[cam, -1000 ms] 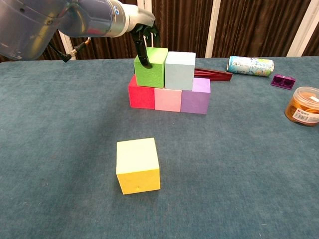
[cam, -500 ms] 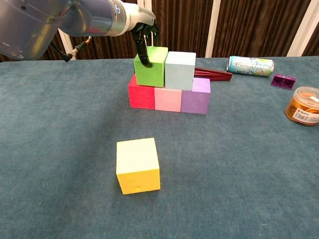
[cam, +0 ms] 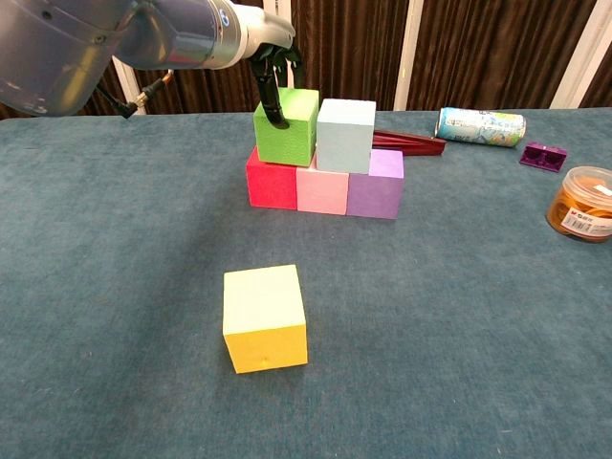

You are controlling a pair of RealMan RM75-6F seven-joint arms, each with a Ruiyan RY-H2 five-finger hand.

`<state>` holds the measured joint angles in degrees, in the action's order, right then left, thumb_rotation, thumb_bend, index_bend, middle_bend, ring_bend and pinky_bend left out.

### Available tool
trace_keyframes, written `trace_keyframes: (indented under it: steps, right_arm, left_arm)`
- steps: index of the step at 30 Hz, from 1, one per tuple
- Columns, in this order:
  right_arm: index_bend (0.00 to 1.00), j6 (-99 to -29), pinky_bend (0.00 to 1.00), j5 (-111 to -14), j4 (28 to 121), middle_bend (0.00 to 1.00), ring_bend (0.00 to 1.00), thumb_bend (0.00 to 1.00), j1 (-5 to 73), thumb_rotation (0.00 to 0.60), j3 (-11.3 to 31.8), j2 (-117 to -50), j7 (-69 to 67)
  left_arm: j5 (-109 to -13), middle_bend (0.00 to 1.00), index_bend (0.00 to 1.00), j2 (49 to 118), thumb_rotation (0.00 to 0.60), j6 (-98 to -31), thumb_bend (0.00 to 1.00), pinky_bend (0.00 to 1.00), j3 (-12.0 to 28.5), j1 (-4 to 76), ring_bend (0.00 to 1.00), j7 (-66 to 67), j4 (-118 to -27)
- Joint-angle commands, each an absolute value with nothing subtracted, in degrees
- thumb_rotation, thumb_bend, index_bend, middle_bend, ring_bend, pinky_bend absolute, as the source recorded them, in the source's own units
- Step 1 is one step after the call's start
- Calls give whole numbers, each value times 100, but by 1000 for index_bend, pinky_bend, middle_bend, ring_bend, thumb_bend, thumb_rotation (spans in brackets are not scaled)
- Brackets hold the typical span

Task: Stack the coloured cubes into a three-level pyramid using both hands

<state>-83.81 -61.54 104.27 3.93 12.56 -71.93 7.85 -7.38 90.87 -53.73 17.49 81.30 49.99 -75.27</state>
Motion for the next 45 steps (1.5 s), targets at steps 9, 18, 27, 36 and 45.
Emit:
trace_keyframes:
  steps: [9,18,27,36,45]
  right_arm:
    - [0,-8363,0,-6132,10426,0,0,210,401,600,1264,-7191,780]
    - [0,-8355,0,-6121,10425,0,0,210,401,600,1266,-7186,770]
    - [0,-8353,0,-6111,10423,0,0,210,406,600,1273,-7182,772]
    - [0,-8343,0,-6095,10426,0,0,210,405,600,1273,-7176,762]
    - [0,-8322,0,-6063,10410,0,0,209,413,600,1282,-7175,759]
  left_arm:
    - [-722,286,315,9144,600,-5394,306,0,1802,8135,0,5060,-7502]
    - [-663,264,301,9206,600,-5383,305,0,1820,8137,0,5144,-7438]
    - [-619,219,219,9180,600,-5371,302,0,1866,8135,0,5201,-7490]
    - [-510,204,180,9086,600,-5371,302,0,1891,8148,0,5291,-7649]
    - [-507,144,117,8883,600,-5506,302,0,1945,8101,0,5266,-7904]
